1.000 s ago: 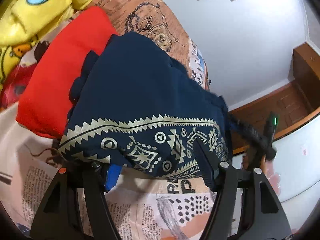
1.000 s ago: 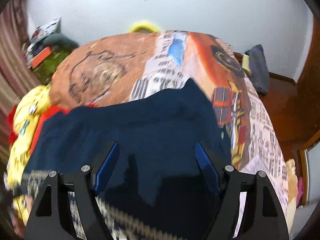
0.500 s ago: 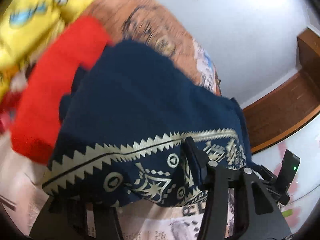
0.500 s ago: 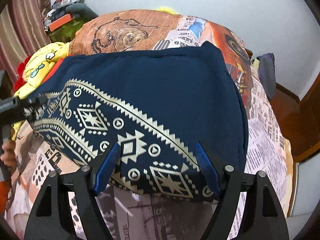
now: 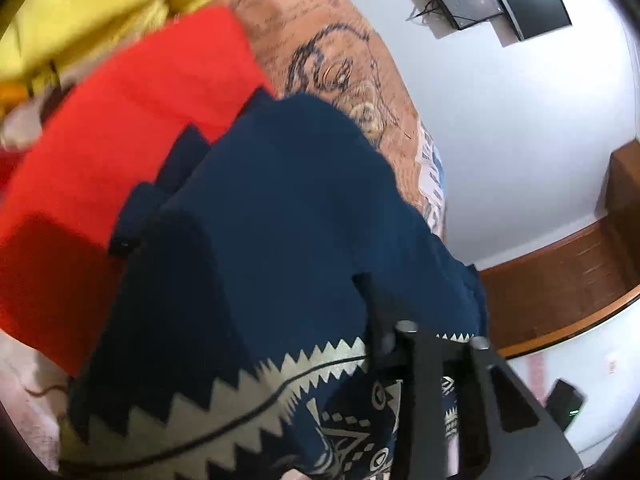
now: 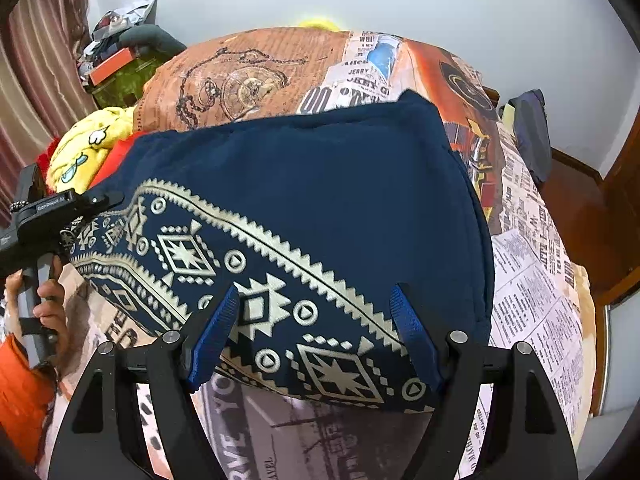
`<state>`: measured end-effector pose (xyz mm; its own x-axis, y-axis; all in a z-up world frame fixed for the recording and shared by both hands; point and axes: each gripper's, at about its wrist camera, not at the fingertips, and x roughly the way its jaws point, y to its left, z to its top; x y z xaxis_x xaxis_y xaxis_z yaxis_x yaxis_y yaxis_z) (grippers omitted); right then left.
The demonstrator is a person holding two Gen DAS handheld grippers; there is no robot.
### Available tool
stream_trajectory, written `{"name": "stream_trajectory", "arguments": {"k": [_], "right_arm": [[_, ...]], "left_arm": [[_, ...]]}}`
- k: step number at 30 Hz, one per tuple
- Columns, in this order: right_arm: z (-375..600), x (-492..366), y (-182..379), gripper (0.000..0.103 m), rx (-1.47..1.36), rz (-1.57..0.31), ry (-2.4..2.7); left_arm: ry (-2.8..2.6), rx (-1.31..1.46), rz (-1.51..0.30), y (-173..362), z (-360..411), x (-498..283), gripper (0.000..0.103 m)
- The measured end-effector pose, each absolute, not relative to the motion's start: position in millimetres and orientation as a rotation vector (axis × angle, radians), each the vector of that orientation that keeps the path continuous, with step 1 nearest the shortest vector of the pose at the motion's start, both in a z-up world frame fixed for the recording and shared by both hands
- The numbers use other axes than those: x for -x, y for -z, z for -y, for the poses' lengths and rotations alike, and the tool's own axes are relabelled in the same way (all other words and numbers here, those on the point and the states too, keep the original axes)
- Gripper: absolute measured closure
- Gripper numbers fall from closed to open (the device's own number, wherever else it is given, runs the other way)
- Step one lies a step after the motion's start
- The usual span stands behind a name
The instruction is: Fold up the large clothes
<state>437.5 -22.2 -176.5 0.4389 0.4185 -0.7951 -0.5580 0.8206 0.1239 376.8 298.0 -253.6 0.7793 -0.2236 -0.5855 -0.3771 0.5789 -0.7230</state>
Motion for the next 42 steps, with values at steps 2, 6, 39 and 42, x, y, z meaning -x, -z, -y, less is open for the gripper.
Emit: {"name": "stream_trajectory", "arguments": {"k": [2,6,39,42], "right_arm": [[17.4,-438.6,168.1,0.028,0.160,-0.922,-0.615],[3.0,-439.3,150.3,0.028,0.129,-0.878,-0.647],[161.8,-433.8,169.4,0.028,-0.120,-0.970,-0.424],[172.4,-427.8,162.9,0.028,-0.140,-0.954,-0.424]], "left_arm": [[-0.163,0.891,-0.686,231.5,-290.8,-375.5,0.084],[-0.214,0.784,-0.582,181.4,-275.8,-368.7,0.089],[0.261,0.052,-0.967,189.5,1.7,-491.0,0.090],[0.258,-0.065,-0.931,188.6,15.5,-479.8,0.082]]}}
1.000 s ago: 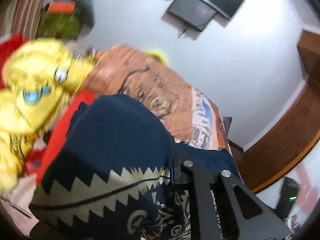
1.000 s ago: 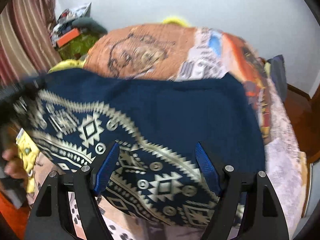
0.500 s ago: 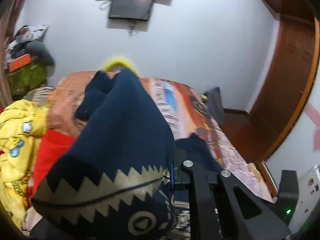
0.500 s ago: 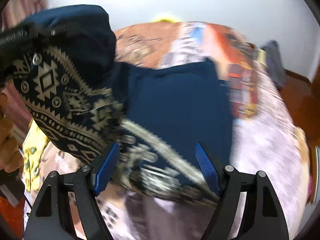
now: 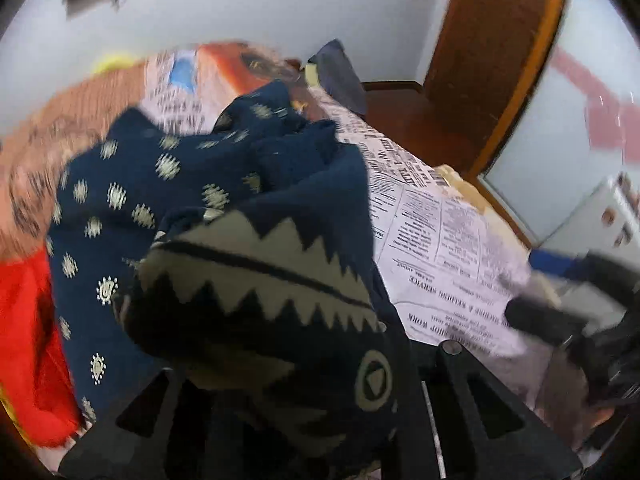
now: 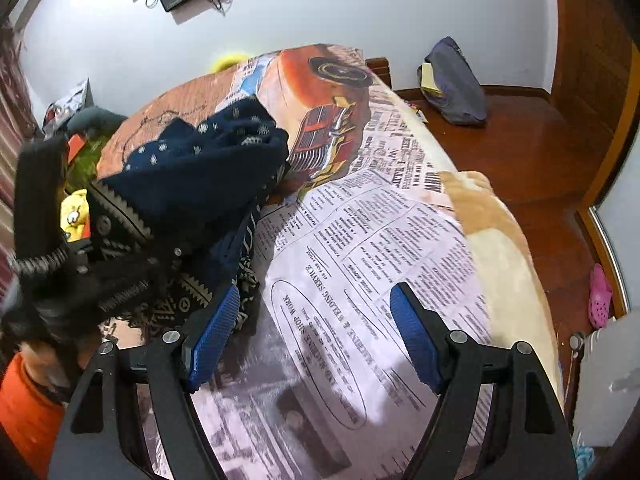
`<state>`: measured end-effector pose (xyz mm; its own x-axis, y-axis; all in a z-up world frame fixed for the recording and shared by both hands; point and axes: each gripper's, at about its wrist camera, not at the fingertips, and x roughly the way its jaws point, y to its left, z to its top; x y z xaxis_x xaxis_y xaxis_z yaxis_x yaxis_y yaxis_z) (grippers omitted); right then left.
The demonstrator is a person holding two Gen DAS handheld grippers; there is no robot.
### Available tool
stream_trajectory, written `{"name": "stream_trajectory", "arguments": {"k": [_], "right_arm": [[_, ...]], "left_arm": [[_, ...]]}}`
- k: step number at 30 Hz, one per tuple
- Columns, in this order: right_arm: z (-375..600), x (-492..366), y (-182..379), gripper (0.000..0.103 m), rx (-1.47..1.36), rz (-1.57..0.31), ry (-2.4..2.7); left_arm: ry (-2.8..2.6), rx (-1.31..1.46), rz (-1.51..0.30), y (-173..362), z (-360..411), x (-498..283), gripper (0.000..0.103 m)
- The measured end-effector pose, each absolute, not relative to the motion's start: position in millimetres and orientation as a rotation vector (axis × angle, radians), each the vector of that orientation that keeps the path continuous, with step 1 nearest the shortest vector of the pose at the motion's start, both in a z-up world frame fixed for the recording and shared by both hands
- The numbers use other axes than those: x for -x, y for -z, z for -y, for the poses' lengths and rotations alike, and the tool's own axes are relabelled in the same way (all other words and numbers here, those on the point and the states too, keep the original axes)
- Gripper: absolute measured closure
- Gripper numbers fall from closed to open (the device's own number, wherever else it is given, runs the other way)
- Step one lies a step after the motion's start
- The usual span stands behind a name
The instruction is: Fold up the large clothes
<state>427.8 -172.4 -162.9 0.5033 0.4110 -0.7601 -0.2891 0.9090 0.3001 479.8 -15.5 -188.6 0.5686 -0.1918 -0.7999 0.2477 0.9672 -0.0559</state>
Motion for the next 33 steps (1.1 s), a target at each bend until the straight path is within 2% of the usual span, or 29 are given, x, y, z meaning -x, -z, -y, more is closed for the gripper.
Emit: {"name": "stream_trajectory", "arguments": {"k": [1,3,5,7,12,19,22,29,33], "right_arm": [[174.6,-425.6,159.5,0.028,-0.146,-0.947,-0.428],[177.8,-422.7,154.3,0.028,-0.149,-0.933,-0.433],[176.8,-419.9,145.7,0.028,-0.151,-0.915,-0.440],[176.1,-419.1,138.3,0.028,-0.155,-0.892,-0.453],[167.7,-423.3,124.7,0.028,-0.146,-0.853,-0.495],[132.6,-431.8,112.3,0.028,-0.141,-0.819,-0.586],[115.3,-434.5,115.4,0.028,-0.137,-0.821,-0.634],[94.6,-447.7,155.7,0.028,-0.063,-0.911,-0.573],[114.8,-450.5,178.5,0.028,-0.046,-0.966,-0.508]], "left_arm": [[0.272,-0.079,-0.932,186.4,19.4,-475.4,0.069],[0.326,-0.073,-0.948,181.6,22.5,-467.8,0.055],[0.330,-0.097,-0.946,174.9,23.4,-454.8,0.054],[0.339,-0.099,-0.946,169.1,18.6,-441.5,0.045],[0.328,-0.042,-0.897,145.8,-1.7,-400.1,0.039],[0.178,-0.014,-0.806,117.1,-51.9,-374.4,0.020],[0.089,-0.008,-0.796,117.8,-72.0,-393.0,0.019],[0.084,0.051,-0.933,156.3,-90.9,-410.0,0.018],[0.109,0.117,-0.936,167.7,-102.2,-400.6,0.012]]}}
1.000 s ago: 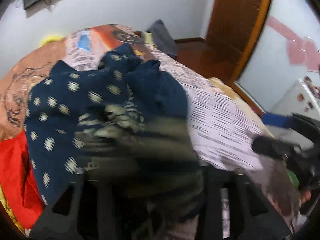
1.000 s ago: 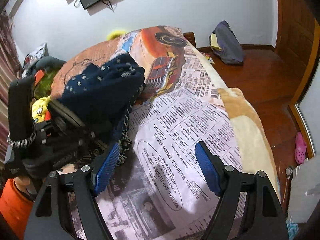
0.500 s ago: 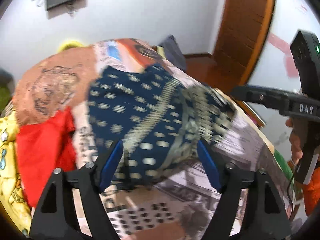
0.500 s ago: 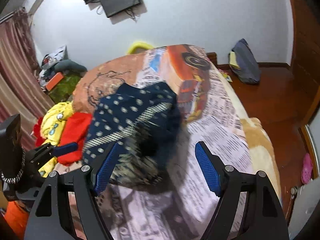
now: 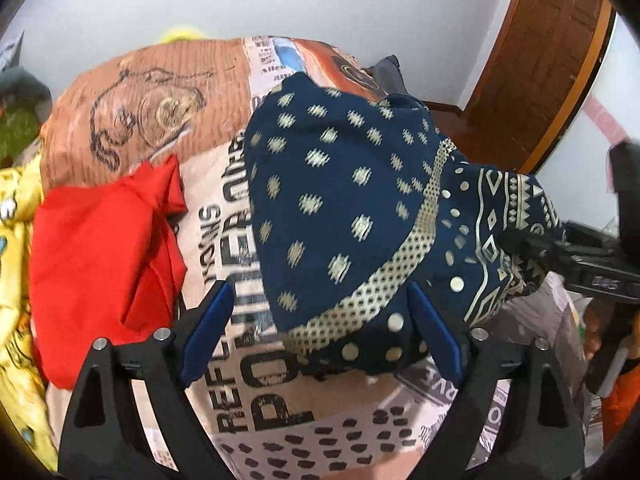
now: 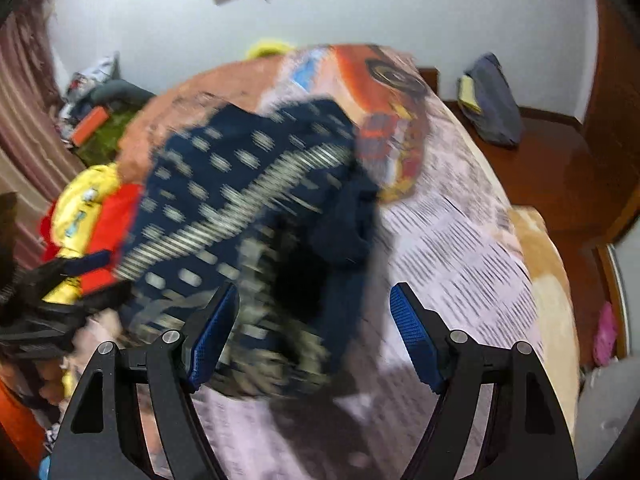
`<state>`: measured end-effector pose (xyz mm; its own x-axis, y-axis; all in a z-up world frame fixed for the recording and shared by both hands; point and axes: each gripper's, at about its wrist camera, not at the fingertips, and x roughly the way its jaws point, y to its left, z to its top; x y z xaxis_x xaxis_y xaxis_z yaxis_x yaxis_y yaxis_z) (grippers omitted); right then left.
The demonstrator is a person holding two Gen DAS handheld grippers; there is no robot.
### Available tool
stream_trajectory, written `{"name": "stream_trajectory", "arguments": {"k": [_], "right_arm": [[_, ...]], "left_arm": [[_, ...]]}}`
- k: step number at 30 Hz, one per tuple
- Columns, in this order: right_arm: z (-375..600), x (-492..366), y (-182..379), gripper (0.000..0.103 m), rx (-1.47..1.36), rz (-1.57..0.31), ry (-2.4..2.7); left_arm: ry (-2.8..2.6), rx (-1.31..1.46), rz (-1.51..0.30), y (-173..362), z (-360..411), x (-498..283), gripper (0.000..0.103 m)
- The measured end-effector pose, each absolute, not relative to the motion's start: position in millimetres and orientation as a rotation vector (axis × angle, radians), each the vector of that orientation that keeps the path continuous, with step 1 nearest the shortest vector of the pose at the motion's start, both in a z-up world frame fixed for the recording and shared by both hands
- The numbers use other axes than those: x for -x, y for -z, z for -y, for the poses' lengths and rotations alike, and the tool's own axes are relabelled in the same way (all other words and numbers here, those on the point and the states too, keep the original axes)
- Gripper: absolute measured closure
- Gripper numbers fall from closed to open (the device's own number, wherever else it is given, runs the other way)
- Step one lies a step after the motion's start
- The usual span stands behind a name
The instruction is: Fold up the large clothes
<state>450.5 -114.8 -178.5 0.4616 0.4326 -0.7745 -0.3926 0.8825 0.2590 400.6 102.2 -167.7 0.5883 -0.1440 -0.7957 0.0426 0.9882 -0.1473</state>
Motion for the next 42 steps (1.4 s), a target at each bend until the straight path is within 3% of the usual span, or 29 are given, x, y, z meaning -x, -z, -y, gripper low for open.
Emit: {"name": "stream_trajectory", "arguments": {"k": [7,13,18,23,32,42], "right_arm": [[159.3,-448.9,205.2,0.028,-0.098,-1.081,-0.482],[163.5,-443.1,175.8,0.028,-0.131,-1.033,-0.535],[150.2,-449.7,155.7,0.028,-0.199,-0.981,-0.604],[132.2,-474.9,170.3,0.028,-0.253,-1.036,-0.654],[116.0,-513.8,228.5,0.028,-0.391,-1.266,-0.724],[93.2,-524.2,241.8,0.026,-0.474,-1.324,-0.857]], "left_arm": [[0.069,0.045,-0.990,182.6,-109.6,-377.3,0.010],[0.008,-0.030,-0.942,166.2,-122.8,-369.2,0.010],[0.021,0.026,-0.878,137.5,-134.1,-379.7,0.010],[0.090,0.113,-0.883,130.1,-135.0,-408.6,0.010],[0.276,0.423,-1.019,185.3,-140.4,-474.5,0.010],[0.362,0.654,-1.098,226.2,-143.6,-509.9,0.004]]}}
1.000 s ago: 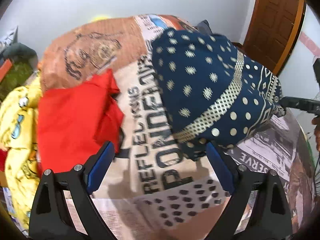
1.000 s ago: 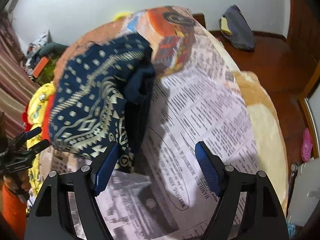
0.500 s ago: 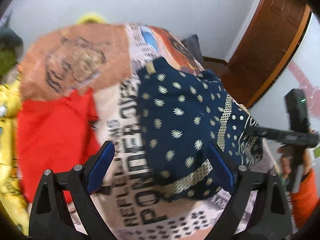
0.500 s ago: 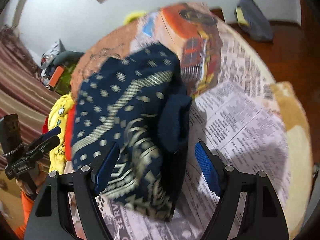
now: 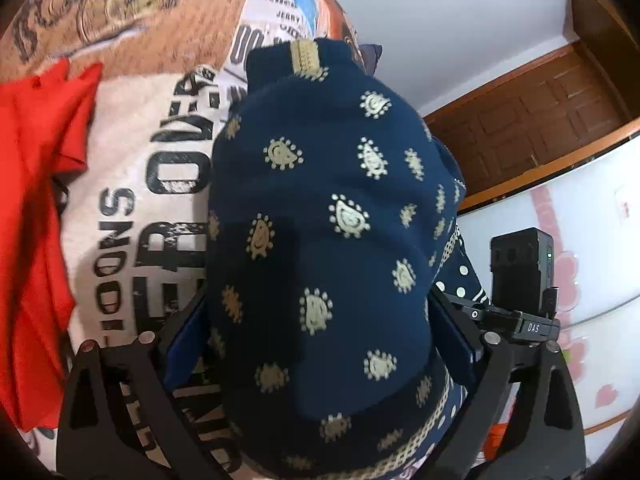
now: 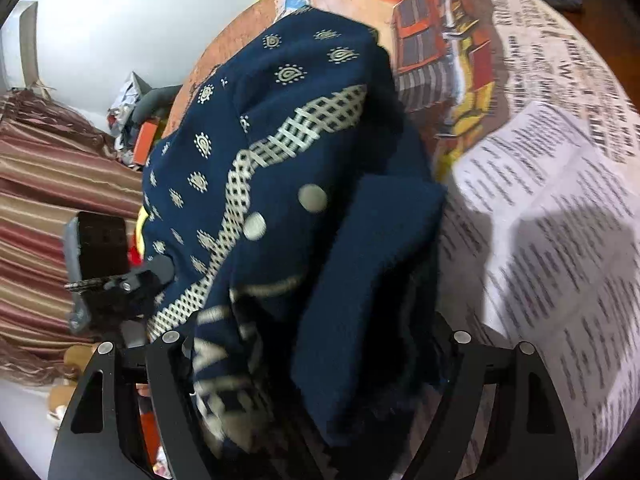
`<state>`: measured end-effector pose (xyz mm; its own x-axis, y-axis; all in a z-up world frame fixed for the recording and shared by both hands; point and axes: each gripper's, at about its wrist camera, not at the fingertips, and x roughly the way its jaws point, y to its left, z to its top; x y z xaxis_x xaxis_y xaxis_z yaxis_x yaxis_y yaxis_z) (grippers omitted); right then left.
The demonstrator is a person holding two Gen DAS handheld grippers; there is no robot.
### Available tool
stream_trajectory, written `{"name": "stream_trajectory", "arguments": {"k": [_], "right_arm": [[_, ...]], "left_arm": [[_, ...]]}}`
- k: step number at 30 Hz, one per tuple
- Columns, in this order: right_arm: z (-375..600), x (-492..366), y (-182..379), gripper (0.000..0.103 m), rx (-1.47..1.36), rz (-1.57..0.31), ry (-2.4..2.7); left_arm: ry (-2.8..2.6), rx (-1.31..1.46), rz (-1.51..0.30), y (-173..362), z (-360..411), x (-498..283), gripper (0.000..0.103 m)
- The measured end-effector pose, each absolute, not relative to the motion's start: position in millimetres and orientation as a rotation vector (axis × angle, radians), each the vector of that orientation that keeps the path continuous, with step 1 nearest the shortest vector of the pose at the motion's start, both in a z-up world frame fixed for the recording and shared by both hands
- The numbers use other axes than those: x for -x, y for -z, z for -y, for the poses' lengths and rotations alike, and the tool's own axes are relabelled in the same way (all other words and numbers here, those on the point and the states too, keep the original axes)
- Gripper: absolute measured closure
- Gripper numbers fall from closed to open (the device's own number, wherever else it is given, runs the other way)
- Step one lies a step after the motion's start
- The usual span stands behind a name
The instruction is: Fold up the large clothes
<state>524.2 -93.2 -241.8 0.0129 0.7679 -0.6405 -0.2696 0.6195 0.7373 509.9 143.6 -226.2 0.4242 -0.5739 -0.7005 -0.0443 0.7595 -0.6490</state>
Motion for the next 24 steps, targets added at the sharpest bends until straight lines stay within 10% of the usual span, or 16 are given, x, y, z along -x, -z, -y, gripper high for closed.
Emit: {"name": "stream_trajectory", "arguments": {"k": [11,24], "right_arm": [[68.2,-505.2,215.0,0.064,-0.453,-1.319,-0.849],[-23.9,-466.4,114.1,0.071,-0.326,-1.157,-0.901]], "left_arm": [[0.340,0.589,-1.090,207.1,-133.6,-505.7,0.024],[0.334,0.546,-0.887,100.5,-196.5,-443.4,0.037]]}}
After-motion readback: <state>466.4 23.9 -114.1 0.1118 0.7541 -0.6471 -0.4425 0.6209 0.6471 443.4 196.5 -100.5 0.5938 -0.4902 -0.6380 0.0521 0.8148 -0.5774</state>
